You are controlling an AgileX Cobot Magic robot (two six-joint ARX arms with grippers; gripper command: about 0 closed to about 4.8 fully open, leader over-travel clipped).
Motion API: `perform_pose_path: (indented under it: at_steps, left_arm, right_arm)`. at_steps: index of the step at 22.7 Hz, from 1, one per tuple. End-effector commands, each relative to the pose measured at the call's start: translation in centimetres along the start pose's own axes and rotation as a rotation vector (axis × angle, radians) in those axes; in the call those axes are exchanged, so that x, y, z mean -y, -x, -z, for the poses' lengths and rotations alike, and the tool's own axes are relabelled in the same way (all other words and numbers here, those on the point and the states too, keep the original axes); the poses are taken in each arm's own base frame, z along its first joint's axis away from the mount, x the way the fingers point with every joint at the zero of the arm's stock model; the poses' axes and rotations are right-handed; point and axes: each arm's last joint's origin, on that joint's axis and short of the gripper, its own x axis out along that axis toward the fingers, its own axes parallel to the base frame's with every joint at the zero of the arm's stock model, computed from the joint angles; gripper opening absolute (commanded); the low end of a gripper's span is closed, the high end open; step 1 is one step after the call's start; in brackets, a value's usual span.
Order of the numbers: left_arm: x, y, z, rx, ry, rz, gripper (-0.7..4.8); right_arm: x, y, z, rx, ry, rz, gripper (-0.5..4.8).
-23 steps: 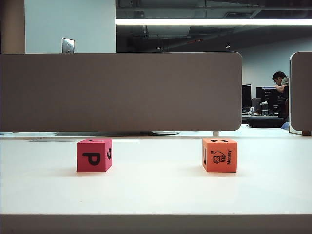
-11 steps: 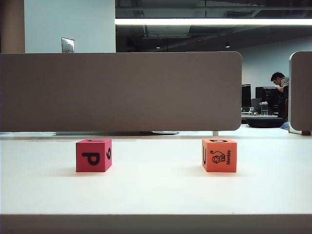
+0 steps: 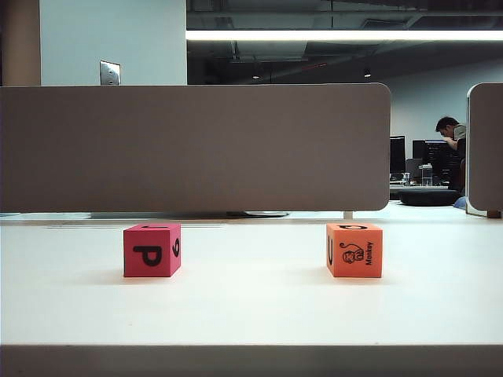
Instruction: Stack the letter block on the right onto the letter block on the left.
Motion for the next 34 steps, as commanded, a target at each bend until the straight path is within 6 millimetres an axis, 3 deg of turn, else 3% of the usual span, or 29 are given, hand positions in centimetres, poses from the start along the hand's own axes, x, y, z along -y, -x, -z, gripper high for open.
perform_pose_path:
  at_steps: [1, 4, 7, 10, 19, 27, 32, 33, 34]
  left_arm:
    - [0.0, -1.5, -2.1, -0.029, 0.012, 0.007, -0.06]
    - [0.2, -2.8, -3.5, -0.045, 0.018, 0.021, -0.06]
    - [1.0, -4.3, -4.3, -0.151, -0.015, 0.075, -0.06]
    - [1.3, -6.4, -4.0, -0.282, 0.017, 0.102, -0.06]
    - [1.5, -9.1, -2.0, -0.465, 0.114, 0.132, -0.06]
    - [2.3, -9.3, -1.5, -0.663, 0.127, 0.164, -0.06]
    - [2.7, -9.2, -3.8, -0.658, 0.047, 0.189, -0.06]
    - [2.8, -9.2, -4.1, -0.648, 0.046, 0.190, -0.06]
    - [2.8, -9.1, -4.3, -0.644, 0.047, 0.190, -0.06]
  right_arm:
    - [-0.1, -2.0, -1.6, -0.021, -0.010, -0.003, -0.05]
    - [-0.3, -4.0, -2.3, -0.090, -0.033, -0.030, -0.05]
    - [-1.4, -6.8, -2.1, -0.293, -0.032, -0.065, -0.05]
    - [-2.0, -8.6, -0.9, -0.424, 0.004, -0.084, -0.05]
    - [-3.6, -12.2, 2.6, -0.581, 0.116, -0.080, -0.05]
    - [-5.4, -14.9, 6.4, -0.729, 0.132, -0.126, -0.05]
    - [-5.5, -16.0, 9.1, -0.889, 0.051, -0.068, -0.05]
    - [-5.4, -16.1, 9.5, -0.916, 0.052, -0.063, 0.05]
    - [-5.4, -16.3, 9.9, -0.939, 0.054, -0.061, 0.50]
